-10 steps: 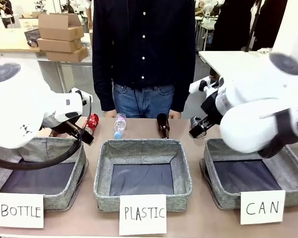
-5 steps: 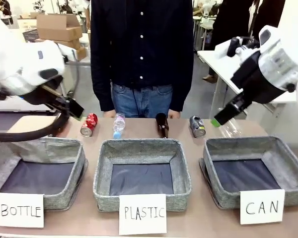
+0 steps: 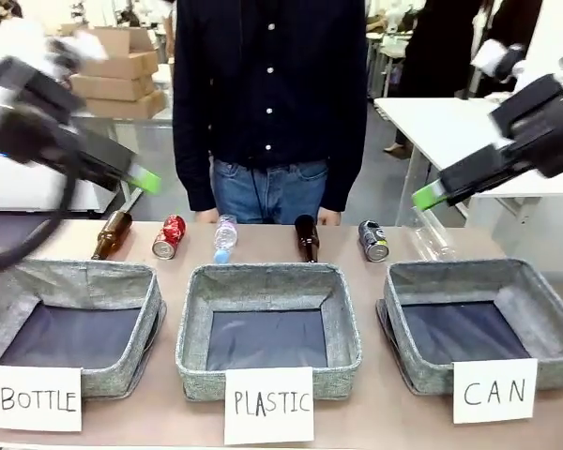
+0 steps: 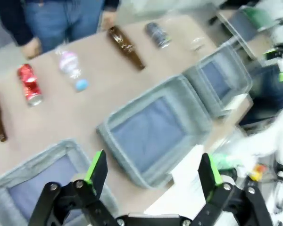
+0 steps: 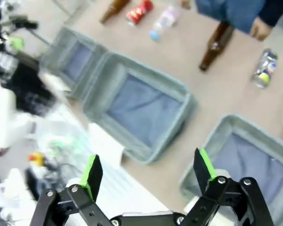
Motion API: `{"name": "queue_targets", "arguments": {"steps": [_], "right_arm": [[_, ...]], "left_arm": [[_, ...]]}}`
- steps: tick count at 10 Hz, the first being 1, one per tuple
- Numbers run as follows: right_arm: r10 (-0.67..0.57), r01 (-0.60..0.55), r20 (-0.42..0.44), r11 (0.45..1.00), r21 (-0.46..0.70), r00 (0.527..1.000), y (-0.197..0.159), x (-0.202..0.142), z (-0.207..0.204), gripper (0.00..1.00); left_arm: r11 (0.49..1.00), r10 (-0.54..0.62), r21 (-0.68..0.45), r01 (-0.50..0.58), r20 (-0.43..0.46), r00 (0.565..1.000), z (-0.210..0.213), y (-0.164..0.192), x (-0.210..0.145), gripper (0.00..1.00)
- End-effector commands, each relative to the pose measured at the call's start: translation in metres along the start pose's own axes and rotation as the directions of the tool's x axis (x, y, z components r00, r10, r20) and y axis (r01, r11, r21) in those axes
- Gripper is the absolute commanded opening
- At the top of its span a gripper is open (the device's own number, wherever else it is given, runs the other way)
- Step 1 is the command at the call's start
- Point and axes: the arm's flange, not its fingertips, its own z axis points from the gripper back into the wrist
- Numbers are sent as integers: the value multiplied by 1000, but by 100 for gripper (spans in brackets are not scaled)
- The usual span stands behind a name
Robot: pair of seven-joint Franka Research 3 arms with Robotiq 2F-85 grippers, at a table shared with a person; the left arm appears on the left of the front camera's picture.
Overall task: Sort the can waste into the basket.
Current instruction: Pick up the can waste from the table and place it in the right Fabric basket.
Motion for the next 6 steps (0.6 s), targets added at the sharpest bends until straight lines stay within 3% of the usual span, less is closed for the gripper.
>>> {"name": "queue_targets", "arguments": {"steps": [1, 3, 4, 5, 6], "right_arm": [[-570, 462, 91, 740, 488, 816, -41, -37, 51, 100], [-660, 487, 133, 660, 572, 739, -67, -58, 69, 100], [-687, 507, 149, 648, 568, 711, -75, -65, 69, 100], [-656, 505, 200, 710, 490, 728, -72, -65, 65, 100], [-464, 364, 112, 803, 472, 879, -77, -51, 94, 100]], "left_arm": [[852, 323, -477, -214, 160, 933, 81, 51, -65, 100], [778, 463, -584, -232, 283, 840, 103, 97, -104, 100], [749, 520, -611, -255, 304, 798, 100, 118, -118, 100], [748, 531, -590, -303, 258, 807, 89, 132, -121, 100], [808, 562, -337, -483, 193, 804, 66, 139, -114, 100]]}}
